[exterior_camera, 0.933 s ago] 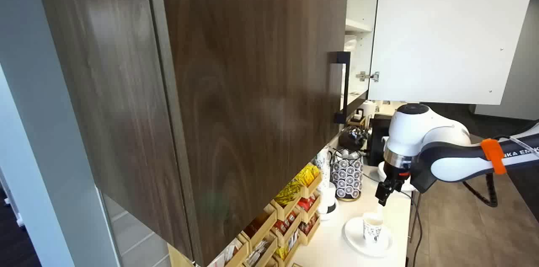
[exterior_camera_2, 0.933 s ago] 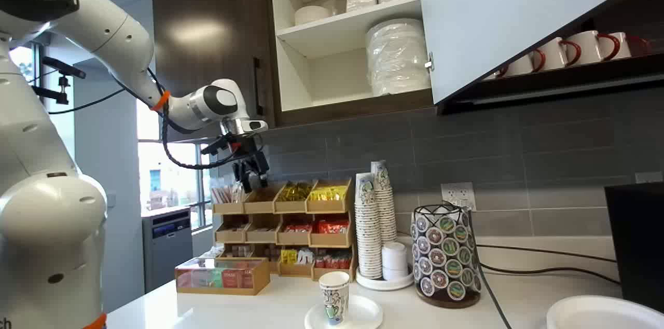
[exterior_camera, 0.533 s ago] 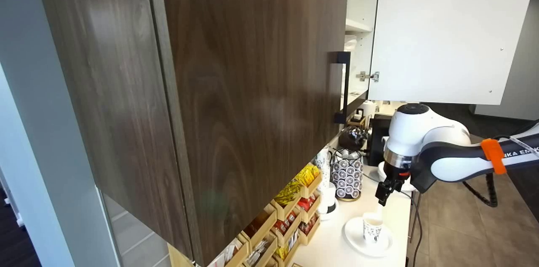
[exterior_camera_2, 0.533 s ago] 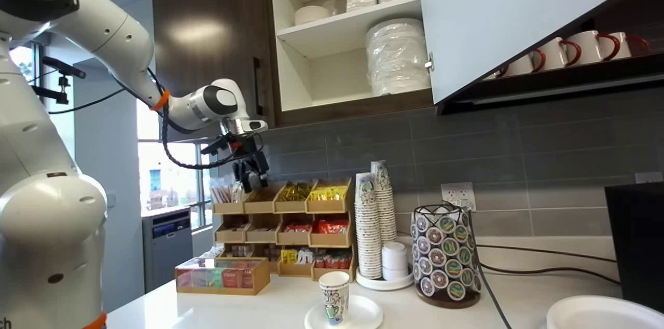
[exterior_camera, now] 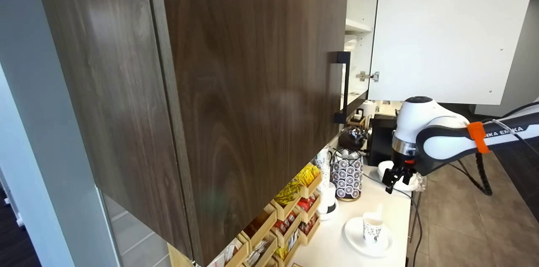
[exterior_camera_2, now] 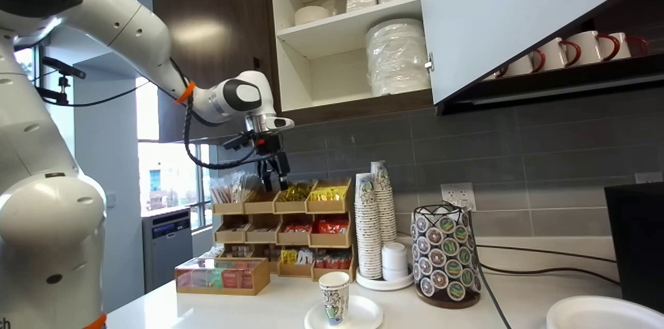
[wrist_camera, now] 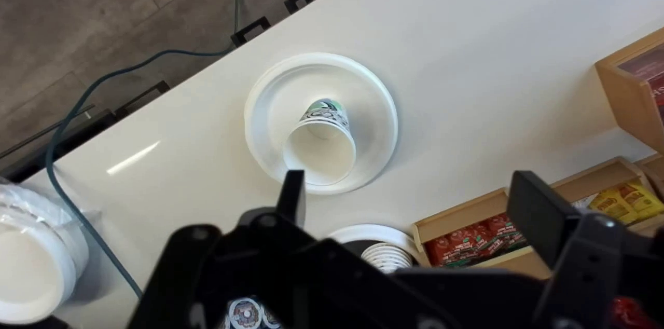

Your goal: Pick up the paper plate with a paper coffee cup on top and put it in the bottom shelf of the cabinet with an open door

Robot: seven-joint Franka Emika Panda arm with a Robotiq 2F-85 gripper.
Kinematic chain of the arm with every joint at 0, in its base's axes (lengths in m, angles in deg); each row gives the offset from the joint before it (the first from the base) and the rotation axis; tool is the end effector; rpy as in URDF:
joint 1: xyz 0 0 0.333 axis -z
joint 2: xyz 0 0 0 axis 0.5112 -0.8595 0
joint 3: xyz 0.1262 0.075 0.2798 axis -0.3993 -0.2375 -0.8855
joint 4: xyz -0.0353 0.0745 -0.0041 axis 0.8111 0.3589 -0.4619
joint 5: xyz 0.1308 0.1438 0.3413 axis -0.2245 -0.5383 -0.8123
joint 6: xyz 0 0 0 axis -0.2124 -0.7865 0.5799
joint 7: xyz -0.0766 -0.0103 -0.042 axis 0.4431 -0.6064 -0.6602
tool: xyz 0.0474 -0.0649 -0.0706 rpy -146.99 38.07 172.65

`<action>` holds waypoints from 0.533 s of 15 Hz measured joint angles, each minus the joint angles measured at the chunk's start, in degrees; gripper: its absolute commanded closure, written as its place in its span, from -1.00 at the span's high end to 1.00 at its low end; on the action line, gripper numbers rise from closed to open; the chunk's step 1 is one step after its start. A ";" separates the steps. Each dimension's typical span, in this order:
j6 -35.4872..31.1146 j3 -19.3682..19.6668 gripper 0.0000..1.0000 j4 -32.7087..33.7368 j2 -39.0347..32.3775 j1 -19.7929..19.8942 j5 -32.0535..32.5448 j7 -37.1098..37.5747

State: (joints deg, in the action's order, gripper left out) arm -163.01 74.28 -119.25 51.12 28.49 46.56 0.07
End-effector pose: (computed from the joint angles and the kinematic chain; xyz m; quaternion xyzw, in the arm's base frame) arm 0.4218 0.0892 0.4609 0.9967 -0.0269 0.0646 0.0407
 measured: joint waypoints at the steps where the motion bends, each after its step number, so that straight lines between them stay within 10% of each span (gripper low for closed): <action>1: -0.02 2.82 1.00 0.00 -0.40 -0.02 -2.21 -3.82; 8: -0.02 16.20 1.00 -0.10 -6.23 -0.36 -20.64 -32.30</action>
State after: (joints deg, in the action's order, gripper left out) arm -163.03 90.48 -119.34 44.89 28.13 25.93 -32.23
